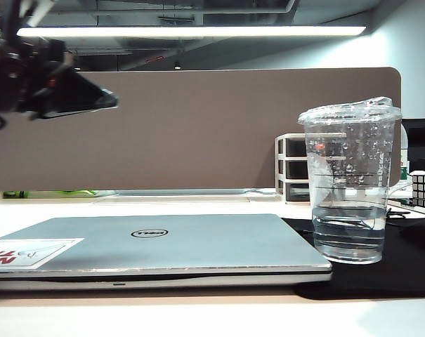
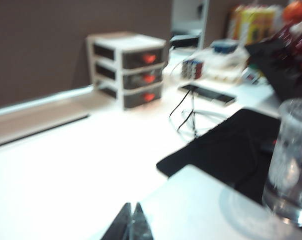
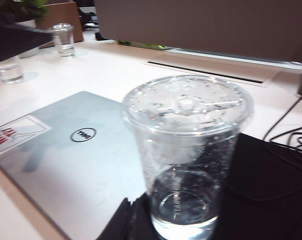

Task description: Pick up the coffee cup and place it on the right side of the laptop.

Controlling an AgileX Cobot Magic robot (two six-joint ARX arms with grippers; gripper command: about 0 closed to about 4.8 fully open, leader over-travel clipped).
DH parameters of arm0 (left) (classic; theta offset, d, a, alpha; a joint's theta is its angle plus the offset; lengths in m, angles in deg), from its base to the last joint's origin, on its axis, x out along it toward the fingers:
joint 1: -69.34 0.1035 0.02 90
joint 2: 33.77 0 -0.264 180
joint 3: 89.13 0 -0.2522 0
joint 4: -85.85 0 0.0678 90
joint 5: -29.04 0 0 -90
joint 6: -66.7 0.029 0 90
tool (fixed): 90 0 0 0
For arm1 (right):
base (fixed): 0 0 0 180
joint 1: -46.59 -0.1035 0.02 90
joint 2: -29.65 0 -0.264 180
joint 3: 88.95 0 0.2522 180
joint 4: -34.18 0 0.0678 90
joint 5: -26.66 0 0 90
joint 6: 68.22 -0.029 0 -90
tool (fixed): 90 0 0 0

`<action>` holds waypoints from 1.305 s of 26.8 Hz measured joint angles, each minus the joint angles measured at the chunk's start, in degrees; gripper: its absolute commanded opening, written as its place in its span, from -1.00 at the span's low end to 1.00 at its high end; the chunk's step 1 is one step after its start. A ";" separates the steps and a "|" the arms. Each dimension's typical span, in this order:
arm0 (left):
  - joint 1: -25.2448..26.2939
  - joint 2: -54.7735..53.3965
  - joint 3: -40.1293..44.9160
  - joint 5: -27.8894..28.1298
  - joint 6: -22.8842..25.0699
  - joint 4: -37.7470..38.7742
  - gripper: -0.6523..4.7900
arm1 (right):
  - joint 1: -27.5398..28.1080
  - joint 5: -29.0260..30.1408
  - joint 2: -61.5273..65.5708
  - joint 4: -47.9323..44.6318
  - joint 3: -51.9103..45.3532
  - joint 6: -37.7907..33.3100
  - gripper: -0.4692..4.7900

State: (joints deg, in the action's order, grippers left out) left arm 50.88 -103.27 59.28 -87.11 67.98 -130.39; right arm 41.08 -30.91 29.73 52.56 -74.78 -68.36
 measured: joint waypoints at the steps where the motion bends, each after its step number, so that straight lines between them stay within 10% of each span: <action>1: -0.02 3.96 1.05 1.97 0.79 3.89 -0.78 | 0.00 -1.40 0.00 0.00 0.00 0.09 -0.83; 24: -0.02 52.46 3.26 21.40 2.97 42.40 -0.78 | -0.02 -5.40 0.00 -4.28 0.00 0.11 -0.83; 35: -0.44 69.26 12.11 26.45 0.42 44.37 -0.78 | -0.07 -5.42 0.00 -4.57 0.00 0.11 -0.83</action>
State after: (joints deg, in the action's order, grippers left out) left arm 50.44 -34.00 71.39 -60.66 68.39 -86.02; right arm 41.01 -36.33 29.73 47.99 -74.78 -68.25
